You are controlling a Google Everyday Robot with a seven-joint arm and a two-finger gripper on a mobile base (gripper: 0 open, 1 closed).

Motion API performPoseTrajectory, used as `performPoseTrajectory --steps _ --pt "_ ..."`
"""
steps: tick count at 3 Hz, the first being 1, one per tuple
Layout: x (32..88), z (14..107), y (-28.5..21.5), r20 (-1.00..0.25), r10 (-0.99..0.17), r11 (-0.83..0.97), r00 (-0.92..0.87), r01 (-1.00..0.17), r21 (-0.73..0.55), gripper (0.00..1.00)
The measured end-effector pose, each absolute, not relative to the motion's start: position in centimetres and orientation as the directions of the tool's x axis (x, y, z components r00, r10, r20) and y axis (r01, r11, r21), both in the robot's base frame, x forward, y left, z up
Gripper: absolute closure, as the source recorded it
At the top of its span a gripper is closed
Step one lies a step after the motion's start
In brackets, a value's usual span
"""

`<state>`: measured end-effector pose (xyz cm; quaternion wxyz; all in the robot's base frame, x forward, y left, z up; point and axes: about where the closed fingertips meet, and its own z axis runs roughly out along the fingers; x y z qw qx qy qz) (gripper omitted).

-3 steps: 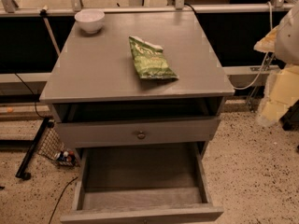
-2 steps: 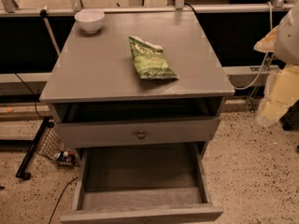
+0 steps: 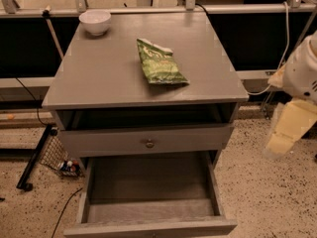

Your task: Close middle drawer

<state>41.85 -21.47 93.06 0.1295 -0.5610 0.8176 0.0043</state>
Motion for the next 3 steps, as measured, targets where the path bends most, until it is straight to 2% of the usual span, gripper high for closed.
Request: performPoseTrajectory --steps 3 --pt "36.8 79.1 -20.8 -0.121 -0.842 0.522 -0.526 -0.85 0.065 0.0"
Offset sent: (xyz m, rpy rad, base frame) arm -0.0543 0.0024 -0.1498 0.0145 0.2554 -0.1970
